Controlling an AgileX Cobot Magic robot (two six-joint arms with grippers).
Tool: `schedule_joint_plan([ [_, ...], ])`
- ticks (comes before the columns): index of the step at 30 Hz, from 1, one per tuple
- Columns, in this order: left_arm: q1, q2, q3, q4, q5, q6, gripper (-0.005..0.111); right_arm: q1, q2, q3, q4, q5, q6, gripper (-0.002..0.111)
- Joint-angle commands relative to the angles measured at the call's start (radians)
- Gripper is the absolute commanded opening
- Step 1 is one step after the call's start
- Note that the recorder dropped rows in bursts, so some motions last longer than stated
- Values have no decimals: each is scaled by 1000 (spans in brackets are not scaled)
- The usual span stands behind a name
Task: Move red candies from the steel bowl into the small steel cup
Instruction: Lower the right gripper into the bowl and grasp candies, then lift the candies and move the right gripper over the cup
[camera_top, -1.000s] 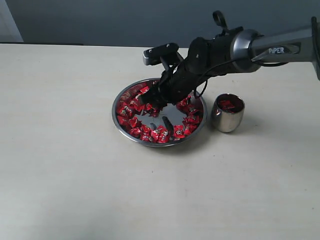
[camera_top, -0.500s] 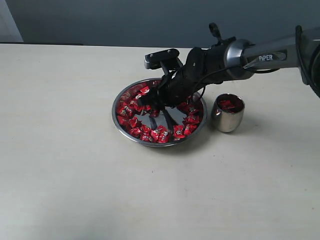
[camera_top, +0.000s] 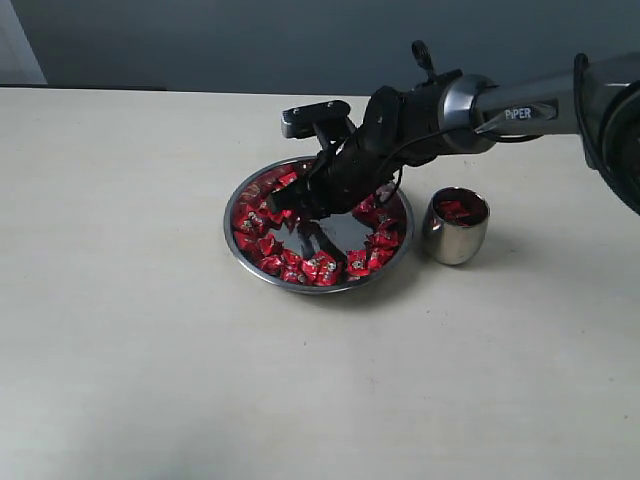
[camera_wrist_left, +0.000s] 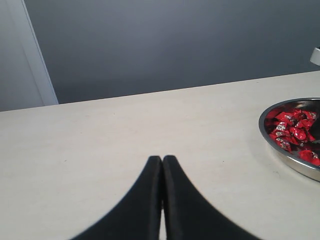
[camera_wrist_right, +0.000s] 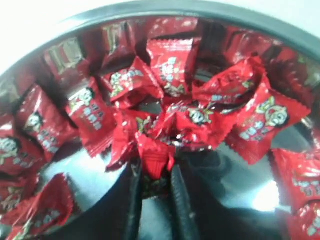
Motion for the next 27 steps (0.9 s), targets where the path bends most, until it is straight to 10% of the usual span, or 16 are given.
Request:
schedule_joint_plan([
  [1,-6,-5,2,-4,-6,-4,0,-1,-53,-9,-14,77,-6,-1],
  [27,-6,-5,2,-4,-6,-4,0,-266,-654,281,-393,286,281,-1],
])
